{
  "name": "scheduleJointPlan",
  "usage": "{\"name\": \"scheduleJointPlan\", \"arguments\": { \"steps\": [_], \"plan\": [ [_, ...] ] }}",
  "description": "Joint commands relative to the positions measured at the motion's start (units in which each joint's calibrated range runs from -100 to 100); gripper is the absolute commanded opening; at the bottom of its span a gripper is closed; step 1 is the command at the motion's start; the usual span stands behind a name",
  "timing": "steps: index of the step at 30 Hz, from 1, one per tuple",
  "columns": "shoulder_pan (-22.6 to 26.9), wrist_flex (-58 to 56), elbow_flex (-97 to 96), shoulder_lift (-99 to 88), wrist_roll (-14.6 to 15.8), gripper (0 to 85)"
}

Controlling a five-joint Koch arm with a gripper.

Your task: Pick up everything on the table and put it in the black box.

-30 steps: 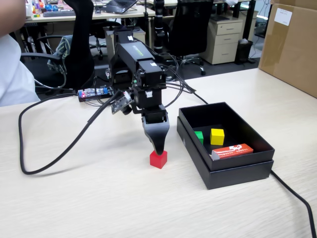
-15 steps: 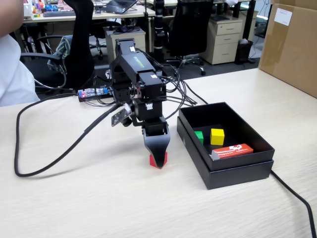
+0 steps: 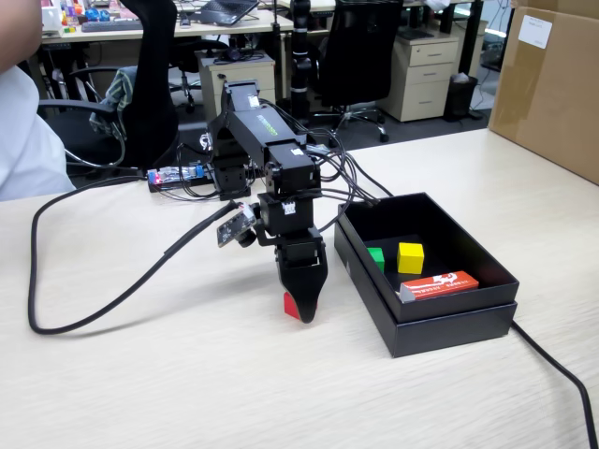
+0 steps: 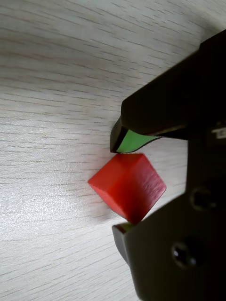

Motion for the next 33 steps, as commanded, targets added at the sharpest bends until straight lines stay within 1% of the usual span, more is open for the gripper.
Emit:
{"name": "scheduleJointPlan", "arguments": {
  "steps": [1,4,6,10,13,17,18,22,26,28,31,33],
  "plan": [
    [0.24,-0.53,3.42,-0.90,-0.44,26.1],
    [0.15,-1.13,3.42,-0.90,-0.29,16.4],
    [0.05,-1.39,3.33,-0.90,-0.24,13.7],
    [-0.10,-1.65,2.88,-1.82,0.10,3.2],
    [-0.10,-2.00,2.24,-3.65,0.15,2.4],
    [-0.10,-2.43,1.15,-10.54,0.10,2.3],
    [0.05,-2.43,0.07,-17.88,0.10,2.3],
    [1.07,-2.43,-2.38,-29.24,0.05,2.3],
    [4.30,-2.43,-3.65,-39.91,0.15,2.3],
    [7.67,-2.43,-3.74,-44.27,0.59,2.4],
    [12.45,-2.43,-2.93,-44.50,0.98,2.4],
    [16.07,-2.43,1.06,-37.16,1.86,2.5]
  ]
}}
